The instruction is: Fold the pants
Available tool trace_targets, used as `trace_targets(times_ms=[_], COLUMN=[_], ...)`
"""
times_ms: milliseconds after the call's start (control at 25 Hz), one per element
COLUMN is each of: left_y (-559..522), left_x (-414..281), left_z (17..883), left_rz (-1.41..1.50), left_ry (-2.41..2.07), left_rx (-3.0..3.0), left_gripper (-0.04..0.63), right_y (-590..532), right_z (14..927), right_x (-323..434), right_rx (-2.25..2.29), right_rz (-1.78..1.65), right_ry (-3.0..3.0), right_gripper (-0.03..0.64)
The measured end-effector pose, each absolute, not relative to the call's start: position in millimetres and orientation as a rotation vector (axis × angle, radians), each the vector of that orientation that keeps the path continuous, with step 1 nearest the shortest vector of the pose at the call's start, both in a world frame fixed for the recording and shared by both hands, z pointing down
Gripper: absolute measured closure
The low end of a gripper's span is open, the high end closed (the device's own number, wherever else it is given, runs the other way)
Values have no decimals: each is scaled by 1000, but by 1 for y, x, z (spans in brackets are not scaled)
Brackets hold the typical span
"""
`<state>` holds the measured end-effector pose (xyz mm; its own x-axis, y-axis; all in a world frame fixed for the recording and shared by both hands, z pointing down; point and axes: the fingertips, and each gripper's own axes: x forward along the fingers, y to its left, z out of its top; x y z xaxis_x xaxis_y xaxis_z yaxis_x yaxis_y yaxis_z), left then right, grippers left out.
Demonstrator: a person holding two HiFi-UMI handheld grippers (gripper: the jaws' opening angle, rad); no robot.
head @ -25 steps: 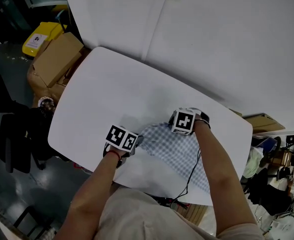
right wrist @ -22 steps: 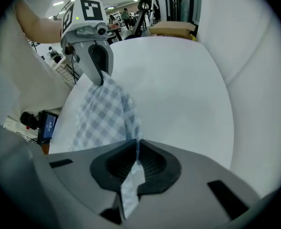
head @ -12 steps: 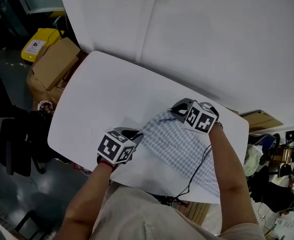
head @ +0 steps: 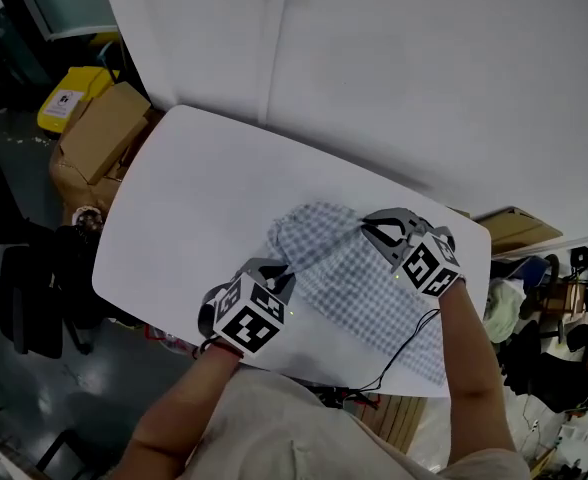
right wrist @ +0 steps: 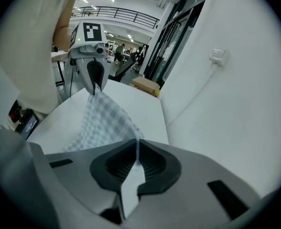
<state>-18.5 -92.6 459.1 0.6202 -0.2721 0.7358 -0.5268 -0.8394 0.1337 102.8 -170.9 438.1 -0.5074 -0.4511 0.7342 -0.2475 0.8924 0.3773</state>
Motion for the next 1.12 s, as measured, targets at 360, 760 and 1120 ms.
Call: trace_targets(times_ms=[360, 760, 1120], left_y=[9, 30, 4], left_x=[36, 35, 10], left_z=[558, 585, 547], left_rz=[1172, 846, 814], left_ry=[-374, -312, -404], left_rx=[2384, 2181, 2221], left_gripper=[546, 380, 403], right_y=[-42, -24, -54], right_z=[578, 586, 528], right_x=[166, 171, 143], right_rx=[292, 324, 290], right_rz=[-64, 9, 96], right_ry=[-1923, -1981, -2086], right_gripper=[583, 499, 567])
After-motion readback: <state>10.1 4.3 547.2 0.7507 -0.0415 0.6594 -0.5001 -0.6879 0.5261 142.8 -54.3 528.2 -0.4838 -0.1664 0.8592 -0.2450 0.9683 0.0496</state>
